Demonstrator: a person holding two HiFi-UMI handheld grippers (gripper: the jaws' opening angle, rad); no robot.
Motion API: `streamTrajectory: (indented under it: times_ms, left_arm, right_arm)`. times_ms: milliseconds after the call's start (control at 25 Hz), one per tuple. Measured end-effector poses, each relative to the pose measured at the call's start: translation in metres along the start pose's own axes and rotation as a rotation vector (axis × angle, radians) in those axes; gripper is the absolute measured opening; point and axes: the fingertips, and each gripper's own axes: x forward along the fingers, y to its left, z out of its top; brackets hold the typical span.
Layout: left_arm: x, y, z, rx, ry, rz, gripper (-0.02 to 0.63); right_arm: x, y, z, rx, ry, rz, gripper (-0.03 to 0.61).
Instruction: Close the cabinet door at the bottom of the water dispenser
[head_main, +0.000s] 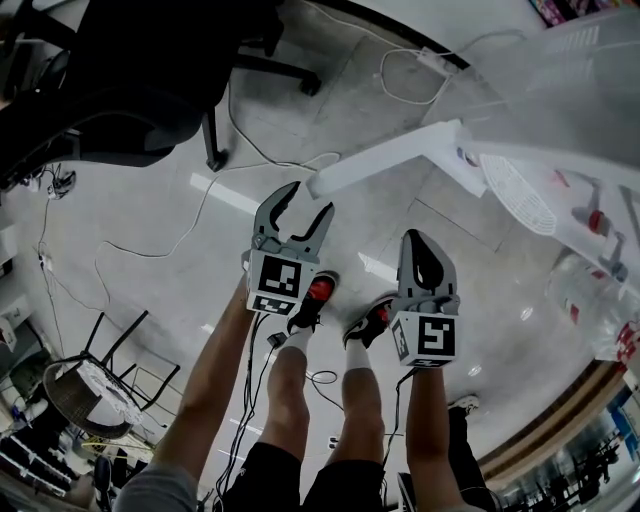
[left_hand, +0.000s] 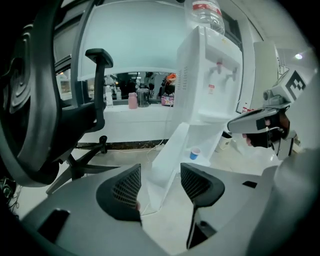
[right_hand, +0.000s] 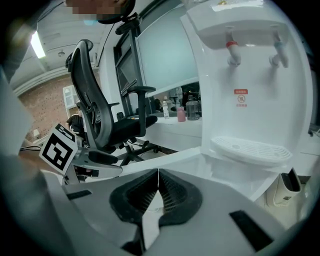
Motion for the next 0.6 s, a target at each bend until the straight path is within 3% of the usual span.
streamTrajectory:
  times_ms: [600]
  left_arm:
    - [0.024,0.003,-0.013,0.025,0.04,0.031,0.243]
  right_arm:
    - [-0.005,-0.011,-0.012,0.024,0.0,-0.026,0.02]
